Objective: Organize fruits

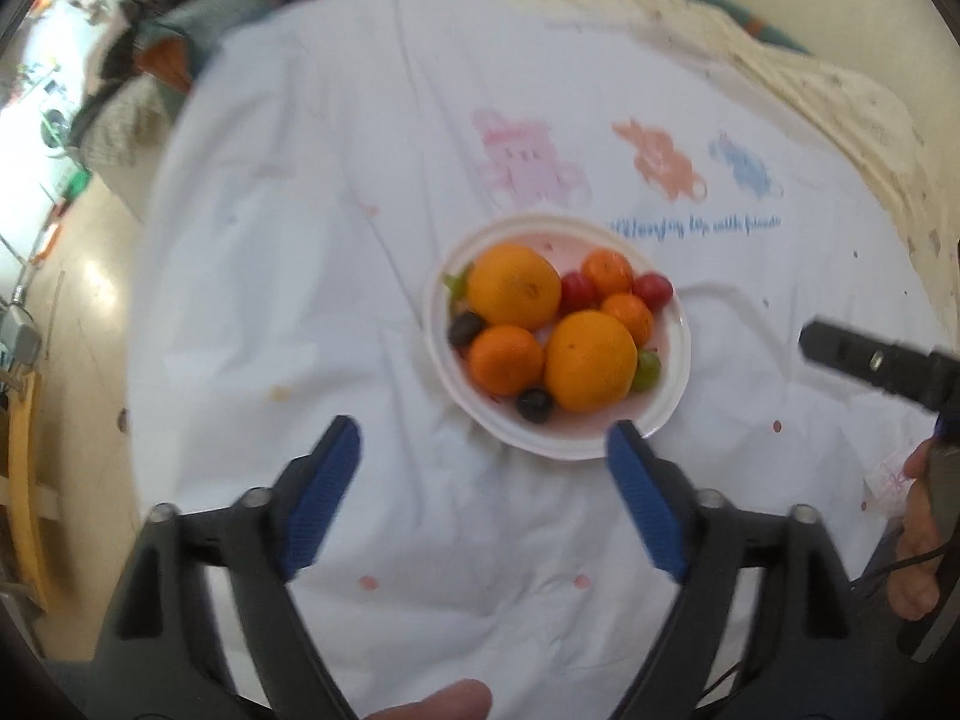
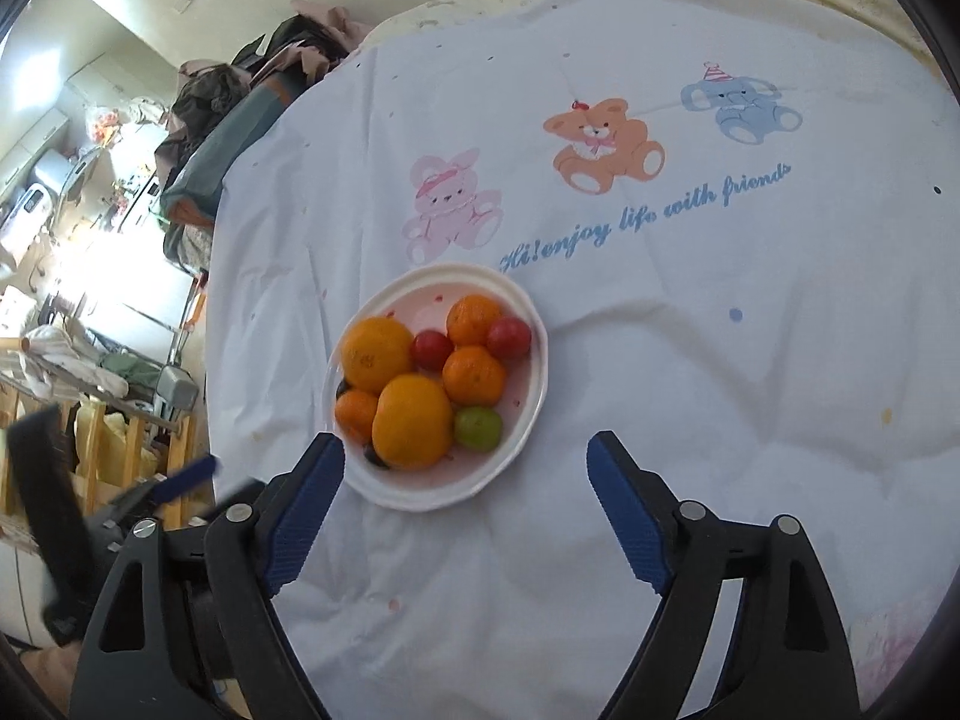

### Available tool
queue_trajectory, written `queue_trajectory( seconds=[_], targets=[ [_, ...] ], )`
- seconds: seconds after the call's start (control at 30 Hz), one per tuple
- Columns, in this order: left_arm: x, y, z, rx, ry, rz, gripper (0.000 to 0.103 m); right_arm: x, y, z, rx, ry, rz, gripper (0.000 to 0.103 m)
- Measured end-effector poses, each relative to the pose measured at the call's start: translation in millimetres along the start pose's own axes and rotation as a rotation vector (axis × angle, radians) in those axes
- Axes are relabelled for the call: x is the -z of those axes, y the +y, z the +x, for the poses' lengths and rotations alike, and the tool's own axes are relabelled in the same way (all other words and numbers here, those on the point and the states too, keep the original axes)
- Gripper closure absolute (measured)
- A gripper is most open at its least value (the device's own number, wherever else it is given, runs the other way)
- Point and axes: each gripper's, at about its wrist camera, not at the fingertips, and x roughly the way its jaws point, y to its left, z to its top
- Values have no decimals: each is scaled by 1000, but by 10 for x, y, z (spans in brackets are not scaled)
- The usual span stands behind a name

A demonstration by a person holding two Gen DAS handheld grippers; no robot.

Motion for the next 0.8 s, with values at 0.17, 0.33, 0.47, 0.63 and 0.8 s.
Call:
queue_trajectory(
  seconds=[0.17,0.33,0.47,0.63,0.8],
  targets=[
    [125,82,-303,-20,-96,-18,11,216,177,-174,41,-61,-83,8],
    [235,136,-469,-24,-159,-60,1,444,371,-364,85,-152,-147,6],
    [333,149,-597,-43,-216,-73,1,574,467,-429,130,-201,-187,4],
    [415,80,-617,-56,-228,-43,0,675,434,-392,146,-221,-163,2],
    [410,70,-542,-50,-237,-47,0,684,455,-326,187,-236,-194,2]
  ],
)
